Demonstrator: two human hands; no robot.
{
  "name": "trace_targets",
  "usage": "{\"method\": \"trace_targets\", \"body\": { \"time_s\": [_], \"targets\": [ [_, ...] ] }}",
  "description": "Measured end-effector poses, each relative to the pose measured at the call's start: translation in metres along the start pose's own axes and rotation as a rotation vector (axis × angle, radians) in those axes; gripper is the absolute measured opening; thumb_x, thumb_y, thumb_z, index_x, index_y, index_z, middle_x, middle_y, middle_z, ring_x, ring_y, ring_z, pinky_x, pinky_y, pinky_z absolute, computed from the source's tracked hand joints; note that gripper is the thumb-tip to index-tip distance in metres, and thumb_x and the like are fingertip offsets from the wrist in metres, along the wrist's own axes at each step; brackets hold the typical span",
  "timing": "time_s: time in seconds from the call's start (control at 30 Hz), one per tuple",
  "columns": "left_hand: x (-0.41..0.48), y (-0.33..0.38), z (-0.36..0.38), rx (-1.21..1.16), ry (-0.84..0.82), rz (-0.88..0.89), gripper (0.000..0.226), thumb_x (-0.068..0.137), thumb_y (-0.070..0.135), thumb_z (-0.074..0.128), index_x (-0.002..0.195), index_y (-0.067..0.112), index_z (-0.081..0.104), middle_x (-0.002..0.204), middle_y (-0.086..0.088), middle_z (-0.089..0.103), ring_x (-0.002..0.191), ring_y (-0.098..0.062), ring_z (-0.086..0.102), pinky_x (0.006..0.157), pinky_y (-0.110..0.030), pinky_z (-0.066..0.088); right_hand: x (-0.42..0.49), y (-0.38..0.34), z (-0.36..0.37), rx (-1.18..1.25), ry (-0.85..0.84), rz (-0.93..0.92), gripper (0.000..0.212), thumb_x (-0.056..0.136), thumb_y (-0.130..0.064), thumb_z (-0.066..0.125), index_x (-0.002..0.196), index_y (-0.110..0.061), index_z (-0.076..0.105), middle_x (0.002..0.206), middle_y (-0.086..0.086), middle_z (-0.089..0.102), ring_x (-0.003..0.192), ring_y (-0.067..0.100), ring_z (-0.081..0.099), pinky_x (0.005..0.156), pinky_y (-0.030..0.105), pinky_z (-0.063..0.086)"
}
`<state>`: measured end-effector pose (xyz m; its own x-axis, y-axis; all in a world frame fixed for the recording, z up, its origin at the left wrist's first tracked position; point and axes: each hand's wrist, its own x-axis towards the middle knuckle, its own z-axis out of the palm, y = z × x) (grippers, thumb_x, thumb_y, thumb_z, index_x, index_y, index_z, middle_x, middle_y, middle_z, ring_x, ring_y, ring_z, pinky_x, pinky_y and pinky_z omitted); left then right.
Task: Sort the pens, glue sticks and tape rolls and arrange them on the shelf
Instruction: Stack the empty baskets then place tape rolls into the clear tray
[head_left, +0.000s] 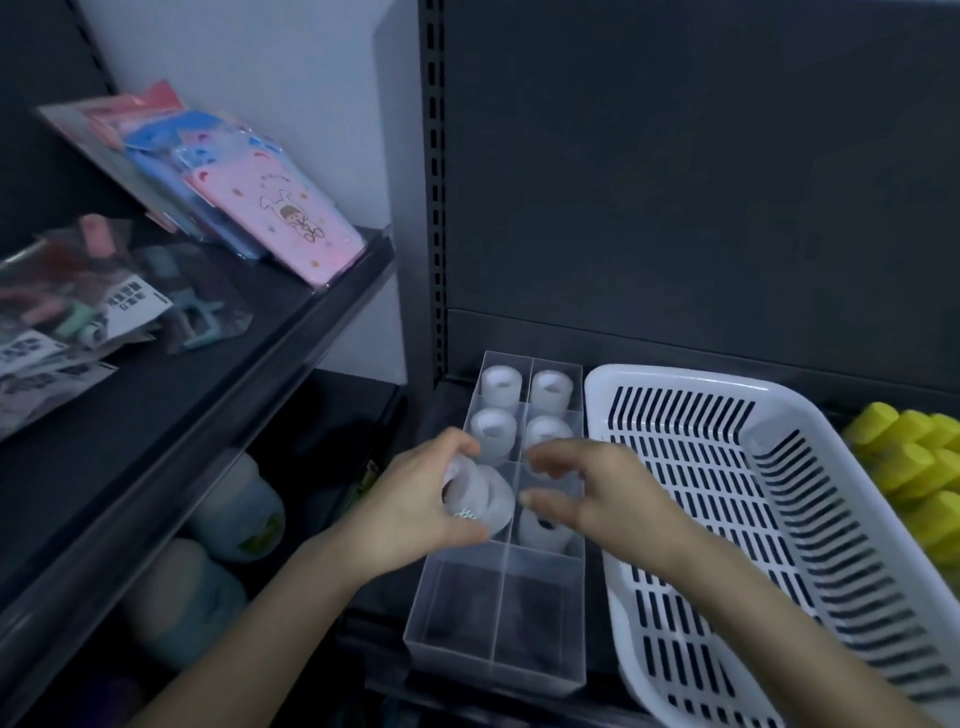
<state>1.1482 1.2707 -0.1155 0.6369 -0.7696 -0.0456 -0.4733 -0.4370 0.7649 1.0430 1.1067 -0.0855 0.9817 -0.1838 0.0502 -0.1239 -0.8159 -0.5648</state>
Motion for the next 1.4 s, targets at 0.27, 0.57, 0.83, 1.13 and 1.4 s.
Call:
{"method": "trace_targets", "body": {
  "time_s": [0.27,0.57,0.83,1.13,1.4],
  "targets": [
    [-0.026,0.017,0.003,-0.095,0.019,0.021,0.054,0.060,0.022,0.085,0.096,0.031,0.047,0.092,0.002,0.062,0.081,-0.011,0.060,0.070,-0.026,0.050,-0.007,-0.008,0.002,0.201,-0.277,-0.166,0.050,0.076,-0.021,0.073,0.123,-0.023,0.056,0.112,-0.005,0.059,0.089,-0.007,0.049,0.077,0.001,0.035],
    [-0.037,0.008,-0.011,-0.157,0.002,-0.024,0.046,0.060,0.043,0.079,0.096,0.037,0.051,0.087,0.010,0.061,0.074,0.001,0.058,0.068,-0.026,0.050,-0.018,-0.013,0.006,0.056,-0.226,-0.111,0.068,0.076,-0.021,0.071,0.137,-0.014,0.040,0.127,-0.001,0.050,0.104,0.006,0.047,0.085,0.012,0.035],
    [-0.065,-0.024,-0.029,-0.288,-0.075,-0.187,0.040,0.068,0.020,0.058,0.101,0.038,0.044,0.074,0.000,0.052,0.067,-0.012,0.050,0.069,-0.029,0.042,-0.011,-0.037,0.051,-0.201,-0.357,0.014,0.035,0.073,-0.026,0.071,0.101,-0.014,0.055,0.099,0.006,0.060,0.089,0.021,0.056,0.072,0.031,0.048],
    [-0.069,-0.041,-0.022,-0.278,-0.069,-0.137,0.062,0.065,0.024,0.070,0.121,0.035,0.045,0.106,0.008,0.056,0.093,-0.006,0.057,0.088,-0.026,0.047,-0.010,-0.039,0.078,-0.699,-0.279,-0.119,0.040,0.078,-0.039,0.066,0.105,-0.010,0.060,0.106,0.010,0.062,0.106,0.026,0.047,0.073,0.032,0.034],
    [-0.052,-0.007,-0.004,0.150,-0.082,0.045,0.041,0.065,0.025,0.079,0.101,0.020,0.060,0.101,0.011,0.051,0.089,-0.004,0.053,0.075,-0.015,0.045,-0.041,-0.022,0.020,-0.184,-0.019,0.049,0.040,0.084,-0.032,0.065,0.119,-0.015,0.060,0.119,0.000,0.063,0.108,0.015,0.056,0.094,0.026,0.044]
  ]
}}
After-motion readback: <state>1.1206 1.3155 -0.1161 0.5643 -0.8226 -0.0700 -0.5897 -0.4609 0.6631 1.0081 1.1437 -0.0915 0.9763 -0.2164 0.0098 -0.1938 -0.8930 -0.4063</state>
